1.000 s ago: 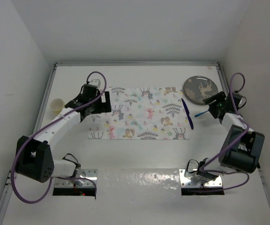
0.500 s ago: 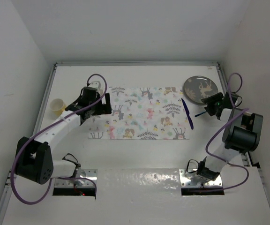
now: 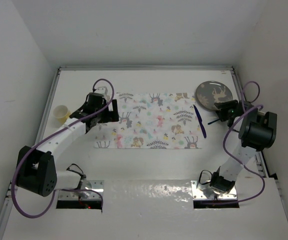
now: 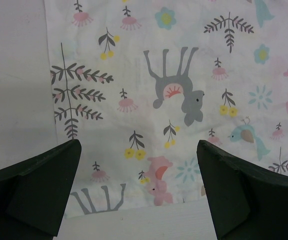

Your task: Set the dinner table for one person

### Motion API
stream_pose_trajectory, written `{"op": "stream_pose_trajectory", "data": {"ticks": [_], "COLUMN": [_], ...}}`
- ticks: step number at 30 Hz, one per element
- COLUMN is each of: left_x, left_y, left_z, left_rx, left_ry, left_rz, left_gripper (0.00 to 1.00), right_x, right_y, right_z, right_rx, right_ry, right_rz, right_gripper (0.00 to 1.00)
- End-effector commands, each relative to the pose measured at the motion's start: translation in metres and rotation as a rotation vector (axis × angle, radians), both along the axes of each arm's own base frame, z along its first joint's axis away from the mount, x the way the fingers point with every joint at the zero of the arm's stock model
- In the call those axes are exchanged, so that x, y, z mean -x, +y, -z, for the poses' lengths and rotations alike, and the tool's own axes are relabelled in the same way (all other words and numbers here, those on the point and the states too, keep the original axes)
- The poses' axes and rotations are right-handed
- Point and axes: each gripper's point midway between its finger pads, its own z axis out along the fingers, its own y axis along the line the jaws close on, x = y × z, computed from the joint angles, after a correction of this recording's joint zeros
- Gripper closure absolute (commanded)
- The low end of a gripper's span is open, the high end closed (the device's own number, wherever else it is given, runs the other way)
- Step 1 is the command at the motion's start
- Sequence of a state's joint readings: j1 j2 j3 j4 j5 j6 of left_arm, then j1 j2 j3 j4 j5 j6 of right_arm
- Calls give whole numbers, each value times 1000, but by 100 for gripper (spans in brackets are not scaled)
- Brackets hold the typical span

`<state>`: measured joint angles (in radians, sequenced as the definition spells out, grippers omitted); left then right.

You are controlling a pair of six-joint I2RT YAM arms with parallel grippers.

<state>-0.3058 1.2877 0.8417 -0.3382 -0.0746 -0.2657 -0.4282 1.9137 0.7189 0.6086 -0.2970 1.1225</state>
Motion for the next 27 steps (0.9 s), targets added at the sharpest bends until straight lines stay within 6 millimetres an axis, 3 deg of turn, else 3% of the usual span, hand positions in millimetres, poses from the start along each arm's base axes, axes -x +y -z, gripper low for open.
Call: {"op": "stream_pose_trajectory", "data": {"ticks": [1,6,9,13,17,21,27], "left_x": [-7,-7,-6,-6,-7,-8,-8], "left_y": [2,4,5,4,0,-2,-7], "left_z": [-4,-2,-3,-5,-10,-14,-19], "left_rx": [-4,-11,-15,-14,0,12,43], "left_ry": [-36,-30,-24,-24,-32,-48,-62], "left_rz": [-1,-7,-7,3,15,17,33], "left_gripper": [0,0,0,0,0,0,0], "right_x": [-10,-7,-8,-14,-26,-39,-41], "right_y": [-11,-9,-9,-8,-7,-1,11], "right_z": [5,30,31,17,-18,-66,-120], "right_rx": [-27,-101,-126,-139,-149,-129,-116], "right_ry": [-37,-15,-46,-114,-237,-373,-497], "right_rz": [56,99,119,112,90,16,-83], "right_gripper": [49,61,83,100,100,100,100]}}
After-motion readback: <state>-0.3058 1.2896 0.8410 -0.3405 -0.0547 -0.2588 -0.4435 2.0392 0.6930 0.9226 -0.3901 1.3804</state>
